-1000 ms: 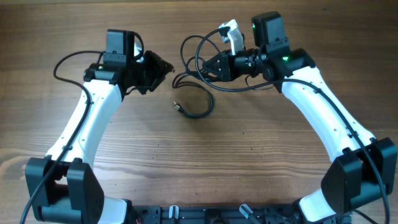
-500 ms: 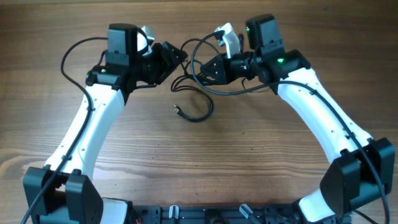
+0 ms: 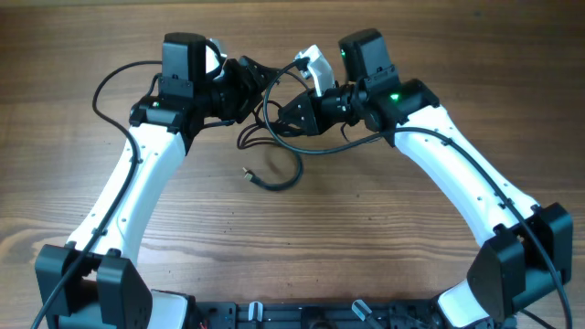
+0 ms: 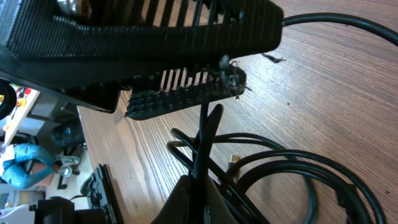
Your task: Untangle cables
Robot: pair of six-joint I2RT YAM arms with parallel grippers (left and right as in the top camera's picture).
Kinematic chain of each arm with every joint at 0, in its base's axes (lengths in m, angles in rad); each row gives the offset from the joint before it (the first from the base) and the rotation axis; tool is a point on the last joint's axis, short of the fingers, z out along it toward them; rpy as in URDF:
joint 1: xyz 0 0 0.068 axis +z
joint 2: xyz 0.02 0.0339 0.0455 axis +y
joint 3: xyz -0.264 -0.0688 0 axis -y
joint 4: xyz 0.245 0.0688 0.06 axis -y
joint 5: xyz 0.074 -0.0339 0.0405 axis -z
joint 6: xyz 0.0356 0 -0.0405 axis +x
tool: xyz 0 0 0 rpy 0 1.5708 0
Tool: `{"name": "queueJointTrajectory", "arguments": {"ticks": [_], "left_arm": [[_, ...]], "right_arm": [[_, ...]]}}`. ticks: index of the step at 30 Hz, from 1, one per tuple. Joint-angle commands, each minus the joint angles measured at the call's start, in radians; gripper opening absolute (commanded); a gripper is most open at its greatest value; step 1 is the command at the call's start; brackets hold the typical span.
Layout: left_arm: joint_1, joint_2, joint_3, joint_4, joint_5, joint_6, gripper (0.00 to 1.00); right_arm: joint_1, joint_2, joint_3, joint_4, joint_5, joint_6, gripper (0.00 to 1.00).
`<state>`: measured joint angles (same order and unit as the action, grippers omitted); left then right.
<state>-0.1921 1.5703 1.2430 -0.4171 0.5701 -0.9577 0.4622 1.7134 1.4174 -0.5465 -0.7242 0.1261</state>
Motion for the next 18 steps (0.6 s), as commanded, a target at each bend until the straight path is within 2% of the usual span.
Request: {"name": "queueJointTrajectory", "arguments": {"ticks": [1,5,11,18], "left_arm": [[-0.013,-0.017,-0.006,0.006,-0.010,-0.042,0.58],[-0.020,-0.017,-0.006,0.002,-0.003,-0.046,0.53],[-0.017,-0.017,-0.006,-0.033,0.002,-0.046,0.52],[0.012,-0.018,-0.006,-0.031,0.041,-0.054,0.56]], "right_arm": [[0.002,-0.002,0.028,0.012,-0.005,-0.018,0.04],[0.002,-0.002,0.028,0.031,0.026,0.011,0.04],[0.002,-0.002,0.028,0.048,0.134,0.061,0.04],[0.003,-0.002,0.028,0.045,0.184,0.094,0.04]]}}
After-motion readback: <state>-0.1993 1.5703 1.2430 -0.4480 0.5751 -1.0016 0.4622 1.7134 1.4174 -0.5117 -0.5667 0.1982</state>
